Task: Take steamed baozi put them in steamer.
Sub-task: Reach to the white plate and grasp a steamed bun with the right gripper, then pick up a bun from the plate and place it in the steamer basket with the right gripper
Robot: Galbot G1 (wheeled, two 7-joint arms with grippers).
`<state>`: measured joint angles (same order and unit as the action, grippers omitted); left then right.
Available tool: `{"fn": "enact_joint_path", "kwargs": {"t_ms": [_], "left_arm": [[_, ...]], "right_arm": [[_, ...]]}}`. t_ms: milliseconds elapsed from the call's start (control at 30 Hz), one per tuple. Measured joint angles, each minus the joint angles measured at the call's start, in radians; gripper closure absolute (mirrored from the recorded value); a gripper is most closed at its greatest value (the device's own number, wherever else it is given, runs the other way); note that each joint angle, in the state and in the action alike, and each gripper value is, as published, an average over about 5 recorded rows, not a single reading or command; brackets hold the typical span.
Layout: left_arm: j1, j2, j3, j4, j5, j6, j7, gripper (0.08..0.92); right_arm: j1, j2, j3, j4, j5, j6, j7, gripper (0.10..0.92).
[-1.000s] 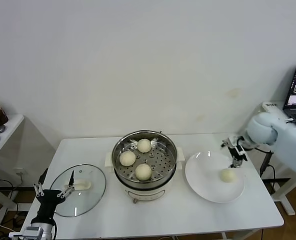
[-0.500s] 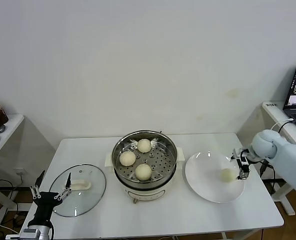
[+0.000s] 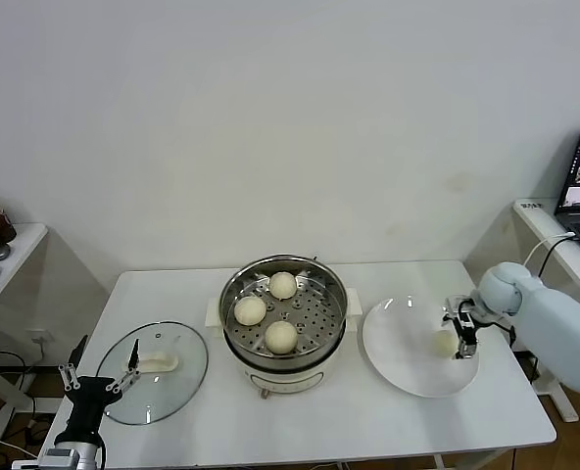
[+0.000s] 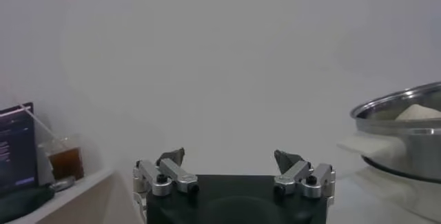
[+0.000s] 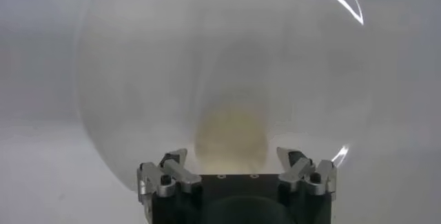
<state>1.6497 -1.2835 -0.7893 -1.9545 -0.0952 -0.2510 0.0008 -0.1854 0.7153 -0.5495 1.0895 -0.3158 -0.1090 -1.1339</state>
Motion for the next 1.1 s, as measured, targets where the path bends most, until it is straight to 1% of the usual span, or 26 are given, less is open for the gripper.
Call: {"fn": "enact_joint_path", "kwargs": {"t_ms": [100, 200, 400, 500, 600, 800, 1100], "left_arm": [[0.0, -0.002, 0.0, 0.003, 0.001, -0.001, -0.001, 0.177], [0.0, -0.003, 0.0, 0.004, 0.001, -0.002, -0.001, 0.177], [-0.001, -0.003, 0.0, 0.003, 0.001, -0.002, -0.001, 0.177], [-0.003, -0.003, 0.0, 0.001, 0.001, 0.0, -0.001, 0.177], [-0.007, -0.003, 0.0, -0.001, 0.0, 0.002, -0.001, 0.177], [-0.015, 0.005, 0.002, -0.004, -0.003, 0.006, 0.001, 0.177], [-0.031, 0.021, 0.016, -0.001, -0.005, 0.011, 0.004, 0.177]], "right_arm": [[-0.004, 0.014, 0.004, -0.013, -0.013, -0.003, -0.002, 0.218], [-0.005, 0.025, 0.008, -0.024, -0.025, -0.008, -0.004, 0.266], [0.002, 0.03, 0.007, -0.029, -0.028, -0.024, -0.007, 0.426], [0.01, 0.026, -0.003, -0.02, -0.016, -0.037, -0.009, 0.479], [0.025, 0.015, -0.02, 0.001, 0.003, -0.053, -0.012, 0.495], [0.119, -0.025, -0.104, 0.07, 0.086, -0.088, -0.019, 0.487], [0.497, -0.032, -0.382, 0.214, 0.329, -0.162, -0.001, 0.471]]}}
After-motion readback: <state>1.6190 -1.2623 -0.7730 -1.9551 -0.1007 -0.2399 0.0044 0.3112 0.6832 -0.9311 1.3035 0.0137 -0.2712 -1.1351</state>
